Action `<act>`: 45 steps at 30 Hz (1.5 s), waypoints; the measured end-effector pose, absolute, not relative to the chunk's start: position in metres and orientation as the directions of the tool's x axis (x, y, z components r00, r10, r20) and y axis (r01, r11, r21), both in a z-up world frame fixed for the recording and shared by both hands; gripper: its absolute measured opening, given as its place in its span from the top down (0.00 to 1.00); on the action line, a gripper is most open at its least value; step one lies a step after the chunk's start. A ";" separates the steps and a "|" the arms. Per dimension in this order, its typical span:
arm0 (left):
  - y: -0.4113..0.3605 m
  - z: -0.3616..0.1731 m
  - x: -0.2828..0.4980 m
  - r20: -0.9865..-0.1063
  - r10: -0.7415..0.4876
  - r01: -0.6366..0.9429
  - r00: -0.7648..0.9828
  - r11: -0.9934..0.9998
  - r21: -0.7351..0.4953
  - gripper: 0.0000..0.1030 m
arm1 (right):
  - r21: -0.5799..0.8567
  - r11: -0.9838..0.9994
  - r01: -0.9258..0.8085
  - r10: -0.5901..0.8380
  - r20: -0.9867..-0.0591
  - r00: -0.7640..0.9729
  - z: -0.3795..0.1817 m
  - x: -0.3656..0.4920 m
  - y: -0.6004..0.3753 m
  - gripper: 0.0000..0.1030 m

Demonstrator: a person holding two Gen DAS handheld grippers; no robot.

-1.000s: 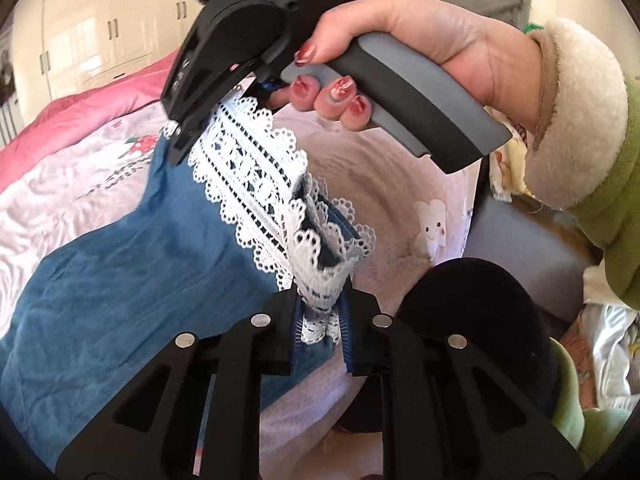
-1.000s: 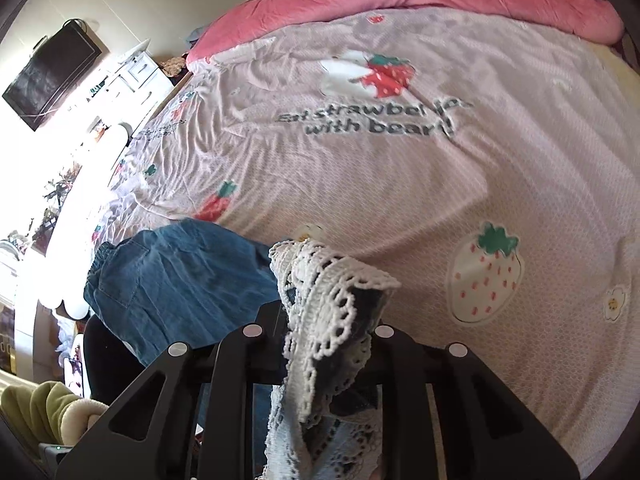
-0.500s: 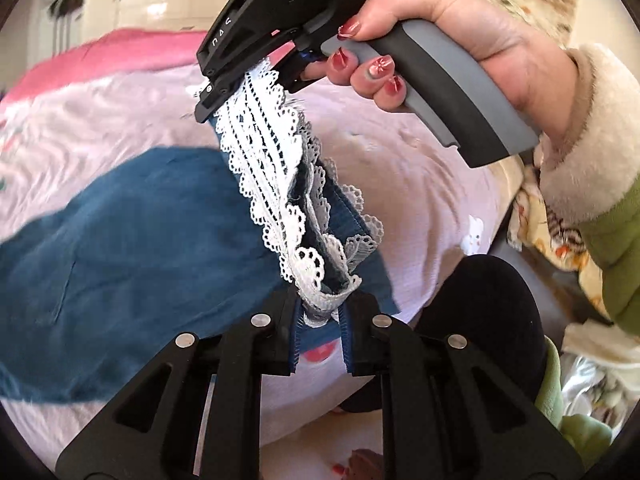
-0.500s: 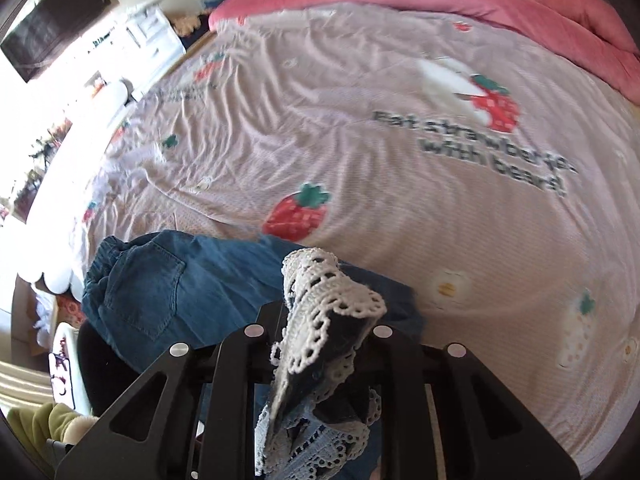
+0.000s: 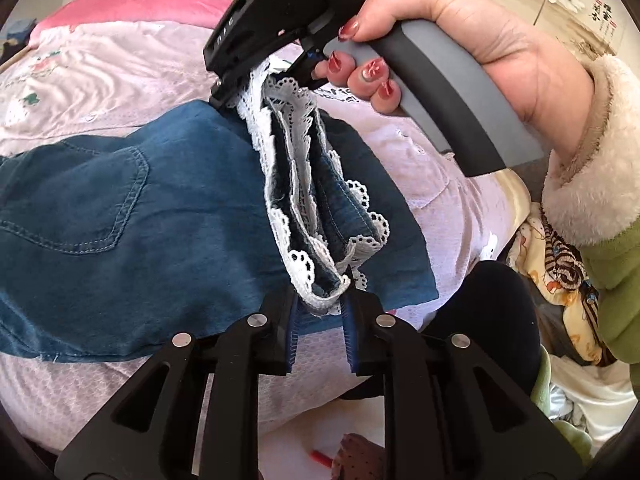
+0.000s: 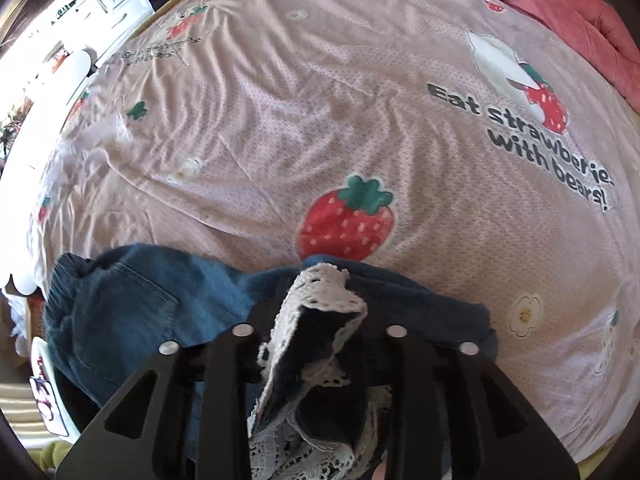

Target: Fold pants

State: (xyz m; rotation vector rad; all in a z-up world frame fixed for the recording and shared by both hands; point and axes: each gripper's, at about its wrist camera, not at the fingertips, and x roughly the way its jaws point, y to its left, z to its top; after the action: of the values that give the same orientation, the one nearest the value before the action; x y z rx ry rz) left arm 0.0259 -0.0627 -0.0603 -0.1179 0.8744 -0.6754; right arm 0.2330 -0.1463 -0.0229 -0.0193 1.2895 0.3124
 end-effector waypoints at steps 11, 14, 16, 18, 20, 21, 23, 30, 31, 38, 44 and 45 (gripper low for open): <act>-0.052 -0.061 0.026 -0.681 -0.582 0.468 0.445 0.799 -0.377 0.83 | 0.259 0.907 -0.333 0.379 -0.847 0.374 0.035 0.221 -0.172 0.32; -0.045 -0.059 0.024 -0.684 -0.577 0.461 0.447 0.803 -0.377 0.75 | 0.212 0.914 -0.346 0.343 -0.859 0.379 0.033 0.213 -0.186 0.32; -0.038 -0.055 0.021 -0.679 -0.574 0.455 0.457 0.807 -0.376 0.65 | 0.205 0.909 -0.364 0.343 -0.864 0.370 0.030 0.208 -0.187 0.32; -0.030 -0.048 0.016 -0.677 -0.561 0.446 0.476 0.818 -0.365 0.60 | 0.178 0.904 -0.388 0.330 -0.869 0.369 0.026 0.203 -0.185 0.32; -0.021 -0.037 0.011 -0.665 -0.549 0.439 0.507 0.828 -0.348 0.57 | 0.154 0.902 -0.403 0.314 -0.874 0.370 0.023 0.201 -0.185 0.33; -0.017 -0.031 0.009 -0.661 -0.535 0.435 0.526 0.837 -0.332 0.55 | 0.143 0.900 -0.412 0.307 -0.879 0.365 0.021 0.201 -0.184 0.35; -0.013 -0.022 0.007 -0.655 -0.529 0.435 0.540 0.841 -0.320 0.53 | 0.132 0.893 -0.429 0.299 -0.888 0.349 0.017 0.201 -0.180 0.52; -0.050 -0.021 0.033 -0.685 -0.519 0.465 0.512 0.838 -0.287 0.53 | 0.121 0.889 -0.441 0.267 -0.920 0.287 -0.007 0.213 -0.165 0.66; -0.059 -0.026 0.039 -0.700 -0.514 0.470 0.495 0.836 -0.282 0.53 | 0.126 0.887 -0.445 0.268 -0.924 0.273 -0.012 0.214 -0.164 0.84; -0.073 -0.059 0.058 -0.762 -0.471 0.441 0.444 0.855 -0.272 0.72 | 0.119 0.914 -0.389 0.289 -0.862 0.416 0.006 0.196 -0.192 0.96; -0.063 -0.055 0.055 -0.739 -0.502 0.439 0.449 0.844 -0.307 0.78 | 0.128 0.900 -0.417 0.346 -0.791 0.504 0.040 0.183 -0.187 0.96; -0.061 -0.056 0.054 -0.739 -0.504 0.435 0.447 0.844 -0.313 0.78 | 0.106 0.893 -0.438 0.344 -0.788 0.510 0.043 0.184 -0.176 0.96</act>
State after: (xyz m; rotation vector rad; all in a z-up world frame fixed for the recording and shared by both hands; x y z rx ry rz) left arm 0.0540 -0.0608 -0.0556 -0.0812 0.9423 -0.5823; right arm 0.1844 -0.1756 0.0430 -0.1118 0.9224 0.4721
